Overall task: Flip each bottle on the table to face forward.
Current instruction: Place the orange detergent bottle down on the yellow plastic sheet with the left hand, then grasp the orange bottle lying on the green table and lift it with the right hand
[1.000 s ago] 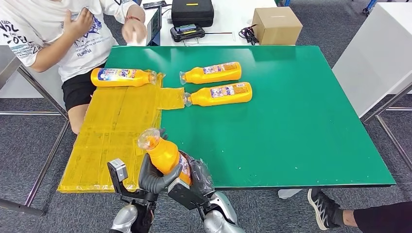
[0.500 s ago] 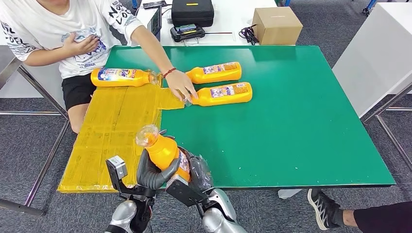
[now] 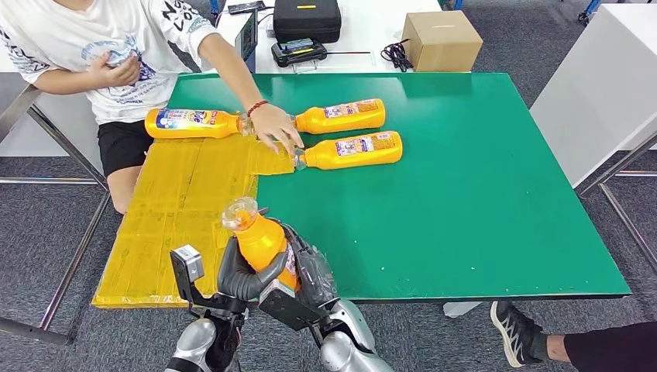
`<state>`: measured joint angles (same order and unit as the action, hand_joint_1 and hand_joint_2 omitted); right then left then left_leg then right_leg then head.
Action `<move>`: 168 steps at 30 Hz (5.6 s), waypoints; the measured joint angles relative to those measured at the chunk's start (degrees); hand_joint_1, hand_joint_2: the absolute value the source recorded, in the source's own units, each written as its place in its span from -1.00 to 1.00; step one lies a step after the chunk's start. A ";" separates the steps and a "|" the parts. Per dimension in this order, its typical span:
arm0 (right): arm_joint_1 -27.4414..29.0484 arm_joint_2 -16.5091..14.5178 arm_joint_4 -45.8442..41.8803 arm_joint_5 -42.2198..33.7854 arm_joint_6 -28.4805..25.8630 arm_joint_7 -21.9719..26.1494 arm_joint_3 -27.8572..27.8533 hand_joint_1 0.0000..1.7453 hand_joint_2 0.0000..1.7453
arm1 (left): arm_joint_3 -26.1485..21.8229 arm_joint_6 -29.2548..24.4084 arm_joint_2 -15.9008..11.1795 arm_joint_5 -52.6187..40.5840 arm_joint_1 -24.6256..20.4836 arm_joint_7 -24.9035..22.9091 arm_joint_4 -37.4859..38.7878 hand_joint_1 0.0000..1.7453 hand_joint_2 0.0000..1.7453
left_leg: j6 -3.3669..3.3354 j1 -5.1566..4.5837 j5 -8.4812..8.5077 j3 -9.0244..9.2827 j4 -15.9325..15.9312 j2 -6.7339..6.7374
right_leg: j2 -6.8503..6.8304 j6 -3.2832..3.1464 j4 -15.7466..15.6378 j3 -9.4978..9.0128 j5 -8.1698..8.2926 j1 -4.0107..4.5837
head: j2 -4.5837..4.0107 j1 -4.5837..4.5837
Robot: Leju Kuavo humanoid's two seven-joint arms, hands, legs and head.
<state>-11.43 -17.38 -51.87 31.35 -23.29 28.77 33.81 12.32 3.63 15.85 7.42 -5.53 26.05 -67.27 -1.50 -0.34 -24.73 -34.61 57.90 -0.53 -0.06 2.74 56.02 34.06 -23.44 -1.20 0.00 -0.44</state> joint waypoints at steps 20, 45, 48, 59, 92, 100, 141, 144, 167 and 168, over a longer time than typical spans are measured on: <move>7.77 3.32 -26.83 -7.60 4.68 -0.15 -1.48 -1.00 -1.00 | -7.79 -9.70 -1.85 -3.74 -2.25 3.37 -1.95 1.00 1.00 | 0.00 0.00 0.00 0.00 0.00 0.01 | 0.01 0.00 0.00 0.03 0.00 0.00 | 0.00 -0.02; 10.38 4.14 -40.15 -20.12 4.46 5.78 -3.32 -1.00 -1.00 | -12.20 -34.90 -4.60 -37.42 -7.92 7.82 -1.10 1.00 1.00 | -0.01 0.00 0.02 0.00 0.00 0.02 | 0.01 0.00 0.01 0.02 0.01 0.00 | 0.00 -0.01; 10.15 4.14 -40.44 -20.90 5.32 5.99 -3.55 -1.00 -1.00 | -12.63 -41.64 -5.71 -58.56 -9.44 5.46 0.42 1.00 1.00 | -0.01 0.00 0.02 0.00 0.00 0.01 | 0.00 0.00 0.01 0.02 0.01 0.00 | 0.00 -0.02; 9.73 4.14 -41.29 -21.70 8.09 5.31 -3.76 -1.00 -1.00 | -10.06 -43.59 -10.75 -96.88 -11.74 -14.67 2.88 1.00 1.00 | -0.01 0.02 0.03 0.00 0.00 0.06 | 0.03 0.00 0.02 0.07 0.01 0.01 | 0.00 -0.01; 9.27 4.29 -41.26 -22.69 11.49 4.52 -3.79 -1.00 -1.00 | 0.14 -44.08 -18.45 -96.19 -15.84 -14.09 24.20 1.00 1.00 | 0.00 0.02 0.04 0.06 0.00 0.04 | 0.03 0.00 0.03 -0.05 0.01 0.01 | 0.00 0.01; 9.28 4.22 -40.96 -22.46 11.66 4.13 -3.71 -1.00 -1.00 | -2.18 -43.52 -18.36 -91.67 -17.25 -9.13 28.02 -0.46 1.00 | 0.00 0.03 0.04 0.11 -0.01 0.04 | 0.03 0.00 0.03 -0.08 0.01 0.01 | 0.00 0.01; 9.22 2.89 -38.03 -22.62 14.38 2.42 -3.86 -1.00 -1.00 | -10.94 -7.28 -18.40 -60.69 -20.72 5.62 32.44 -0.89 1.00 | 0.07 0.02 -0.18 2.15 -0.16 -0.67 | -0.55 -0.13 0.00 -2.32 -0.61 0.01 | 0.00 -0.01; 9.19 2.85 -37.63 -22.63 14.37 2.42 -3.91 -1.00 -1.00 | -11.17 -4.50 -18.41 -56.22 -19.94 7.02 31.61 -1.00 1.00 | 0.11 0.01 -0.19 2.09 -0.15 -0.67 | -0.55 -0.03 -0.01 -2.24 -0.50 0.01 | 0.00 -0.01; 9.14 2.52 -35.20 -22.53 12.61 2.42 -4.82 -1.00 -1.00 | -18.68 15.79 -12.08 -15.42 -13.33 3.71 20.73 -1.00 1.00 | 0.02 0.01 -0.12 0.87 -0.08 -0.60 | -0.53 0.01 0.02 -0.99 -0.47 0.00 | 0.00 -0.01; 9.15 2.50 -35.12 -22.50 12.57 2.42 -4.85 -1.00 -1.00 | -18.99 15.81 -11.81 -14.31 -13.28 3.85 20.52 -1.00 1.00 | 0.02 0.01 -0.12 0.83 -0.08 -0.60 | -0.53 0.01 0.02 -0.94 -0.47 0.00 | 0.00 -0.01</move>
<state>-2.28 -14.88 -86.99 8.86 -10.72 31.18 28.96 -6.68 19.45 4.04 -6.89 -18.81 29.90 -46.75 -1.48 -0.33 -24.86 -33.78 57.82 -1.13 -0.59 2.75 56.04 33.12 -23.91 -1.19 0.00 -0.45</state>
